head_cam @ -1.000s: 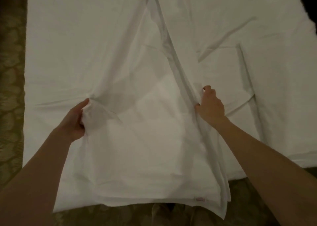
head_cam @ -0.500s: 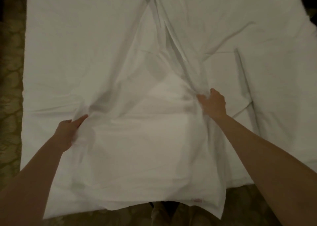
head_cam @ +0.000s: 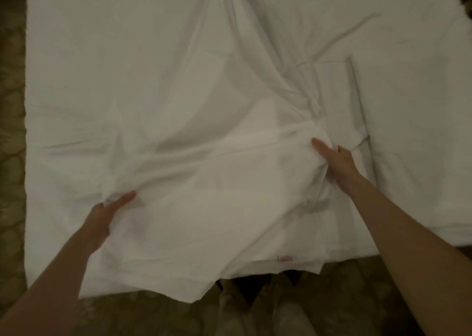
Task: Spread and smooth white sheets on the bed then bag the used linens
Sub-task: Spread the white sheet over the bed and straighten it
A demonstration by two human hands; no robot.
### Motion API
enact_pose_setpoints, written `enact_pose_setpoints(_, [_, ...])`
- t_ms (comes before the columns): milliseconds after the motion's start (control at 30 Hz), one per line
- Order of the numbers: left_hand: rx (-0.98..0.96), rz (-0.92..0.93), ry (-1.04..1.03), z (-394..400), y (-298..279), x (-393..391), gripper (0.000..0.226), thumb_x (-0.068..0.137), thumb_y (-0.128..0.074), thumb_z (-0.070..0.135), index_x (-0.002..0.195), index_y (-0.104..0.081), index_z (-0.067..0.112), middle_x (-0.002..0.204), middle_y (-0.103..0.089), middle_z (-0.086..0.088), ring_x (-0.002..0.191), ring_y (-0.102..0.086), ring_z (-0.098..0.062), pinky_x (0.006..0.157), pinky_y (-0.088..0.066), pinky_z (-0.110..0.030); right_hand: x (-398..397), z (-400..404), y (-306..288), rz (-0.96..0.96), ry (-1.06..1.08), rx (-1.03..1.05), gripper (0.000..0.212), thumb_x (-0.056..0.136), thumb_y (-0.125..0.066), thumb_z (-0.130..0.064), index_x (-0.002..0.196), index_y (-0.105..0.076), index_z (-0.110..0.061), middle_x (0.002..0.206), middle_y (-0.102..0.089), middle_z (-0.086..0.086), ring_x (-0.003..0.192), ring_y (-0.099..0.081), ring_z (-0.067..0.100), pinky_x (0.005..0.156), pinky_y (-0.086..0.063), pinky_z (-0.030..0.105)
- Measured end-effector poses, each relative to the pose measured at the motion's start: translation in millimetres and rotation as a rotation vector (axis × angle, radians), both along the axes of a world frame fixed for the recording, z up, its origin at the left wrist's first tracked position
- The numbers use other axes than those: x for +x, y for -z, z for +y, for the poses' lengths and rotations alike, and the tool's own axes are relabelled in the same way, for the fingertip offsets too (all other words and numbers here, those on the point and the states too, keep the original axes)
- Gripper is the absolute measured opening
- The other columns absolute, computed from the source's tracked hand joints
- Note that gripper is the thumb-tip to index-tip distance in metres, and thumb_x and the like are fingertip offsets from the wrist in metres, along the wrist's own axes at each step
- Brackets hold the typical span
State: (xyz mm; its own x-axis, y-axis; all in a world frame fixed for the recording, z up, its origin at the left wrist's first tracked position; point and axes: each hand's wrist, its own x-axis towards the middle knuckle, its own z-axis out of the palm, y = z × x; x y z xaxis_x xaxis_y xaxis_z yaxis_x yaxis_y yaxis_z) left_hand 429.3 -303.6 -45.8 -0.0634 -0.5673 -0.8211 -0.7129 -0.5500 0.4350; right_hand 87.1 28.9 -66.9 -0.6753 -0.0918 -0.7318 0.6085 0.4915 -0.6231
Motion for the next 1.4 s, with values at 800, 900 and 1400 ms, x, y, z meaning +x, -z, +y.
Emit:
enact_pose_setpoints(800, [0.013, -0.094, 0.421, 49.1, -47.9, 112.3, 0.065, 0.067, -0.088, 0.026, 0.122, -0.059, 0.008, 0.11, -0.065, -0.013, 0.095, -0.063, -0.029, 0.09, -0.051, -0.048, 158.1, 79.3, -37.7, -0.215, -0.189, 0.148, 0.058, 0.082, -0.074, -0.025, 0.13, -0.053, 0.002, 0.11, -0.06, 0.007, 0.088, -0.058, 0.023, 0.074, -0.048, 0.033])
enact_pose_setpoints(900, [0.038, -0.06, 0.346, 38.2, -62.9, 124.8, 0.062, 0.064, -0.087, 0.027, 0.113, -0.06, 0.0, 0.098, -0.068, -0.015, 0.083, -0.064, -0.031, 0.087, -0.052, -0.051, 146.6, 81.9, -59.6, -0.123, -0.074, 0.079, 0.062, 0.075, -0.078, -0.033, 0.124, -0.058, -0.001, 0.105, -0.066, 0.009, 0.083, -0.06, 0.021, 0.072, -0.047, 0.031])
enact_pose_setpoints(1400, [-0.015, -0.093, 0.448, 34.6, -16.4, 107.2, 0.054, 0.072, -0.082, 0.016, 0.12, -0.062, 0.001, 0.108, -0.064, -0.015, 0.096, -0.06, -0.031, 0.087, -0.049, -0.043, 164.2, 80.7, -37.5, -0.116, -0.113, 0.296, 0.065, 0.083, -0.074, -0.028, 0.133, -0.048, 0.004, 0.132, -0.054, 0.02, 0.118, -0.053, 0.038, 0.094, -0.043, 0.042])
